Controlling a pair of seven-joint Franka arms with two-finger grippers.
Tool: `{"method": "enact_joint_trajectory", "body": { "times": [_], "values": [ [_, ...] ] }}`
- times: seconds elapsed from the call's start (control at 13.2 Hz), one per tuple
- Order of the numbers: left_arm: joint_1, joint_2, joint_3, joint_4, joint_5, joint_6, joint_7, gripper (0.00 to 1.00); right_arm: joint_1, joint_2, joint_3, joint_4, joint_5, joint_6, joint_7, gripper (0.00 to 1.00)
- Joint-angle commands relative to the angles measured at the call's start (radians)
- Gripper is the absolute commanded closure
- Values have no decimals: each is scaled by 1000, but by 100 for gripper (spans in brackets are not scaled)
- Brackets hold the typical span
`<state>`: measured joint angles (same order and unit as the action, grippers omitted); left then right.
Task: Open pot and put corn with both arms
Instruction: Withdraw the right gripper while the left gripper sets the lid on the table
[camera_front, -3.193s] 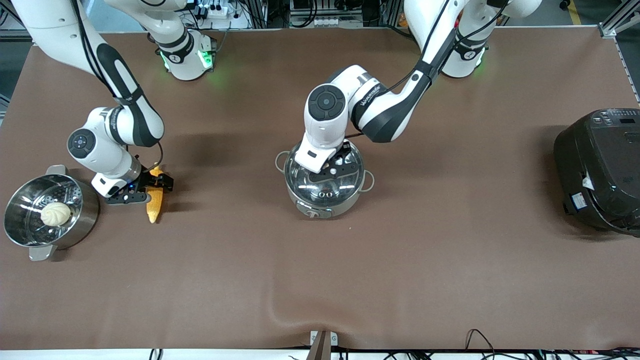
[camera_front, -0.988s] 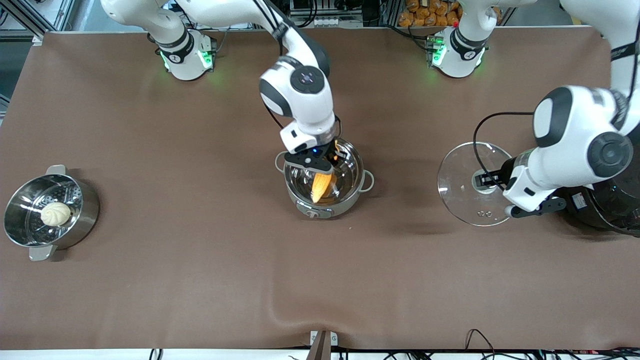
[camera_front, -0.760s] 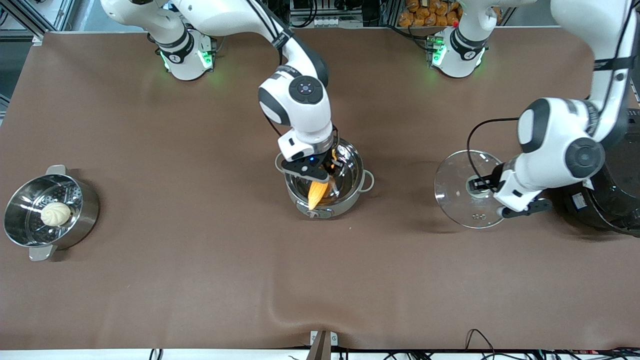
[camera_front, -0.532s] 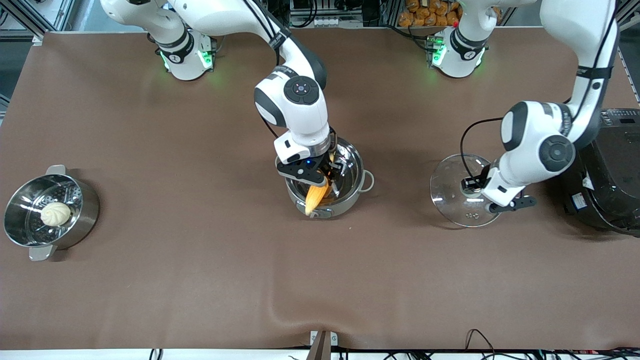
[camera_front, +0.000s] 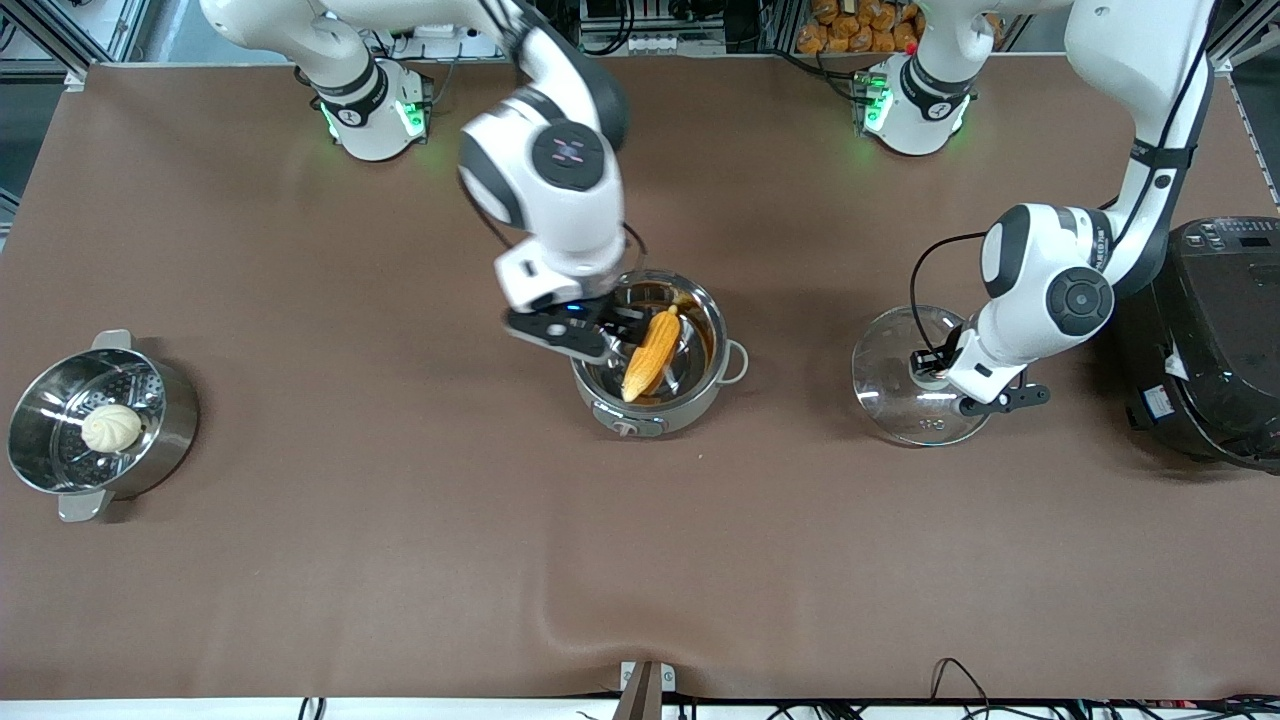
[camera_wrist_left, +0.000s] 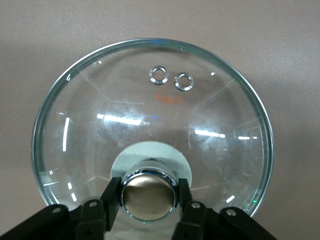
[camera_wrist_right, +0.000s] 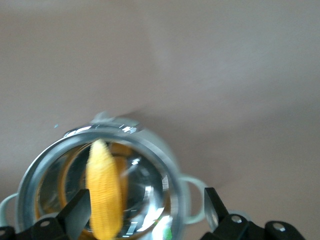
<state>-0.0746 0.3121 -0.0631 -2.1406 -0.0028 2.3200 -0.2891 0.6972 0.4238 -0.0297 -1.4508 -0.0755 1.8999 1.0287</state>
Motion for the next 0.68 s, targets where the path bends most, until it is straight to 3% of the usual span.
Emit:
{"method": "enact_joint_trajectory", "body": {
  "times": [0.0, 0.15, 0.23, 0.3, 0.38, 0.61],
  "values": [
    [7, 16, -4, -4, 20, 42, 10, 100, -131, -132, 17, -40, 2, -99, -197, 0],
    [7, 24, -4, -5, 20, 61, 8, 100, -233, -178, 17, -46, -1, -131, -281, 0],
    [7, 30, -4, -4, 20, 61, 8, 92, -276, -183, 17, -45, 2, -128, -361, 0],
    [1, 39, -4, -4, 20, 61, 8, 36, -329, -194, 19, -45, 6, -128, -443, 0],
    [7, 33, -4, 2, 20, 56, 5, 0, -378, -213, 17, -51, 28, -140, -519, 0],
    [12, -42, -4, 60, 18, -14, -36, 0, -549, -273, 17, -75, 167, -246, -735, 0]
  ]
}}
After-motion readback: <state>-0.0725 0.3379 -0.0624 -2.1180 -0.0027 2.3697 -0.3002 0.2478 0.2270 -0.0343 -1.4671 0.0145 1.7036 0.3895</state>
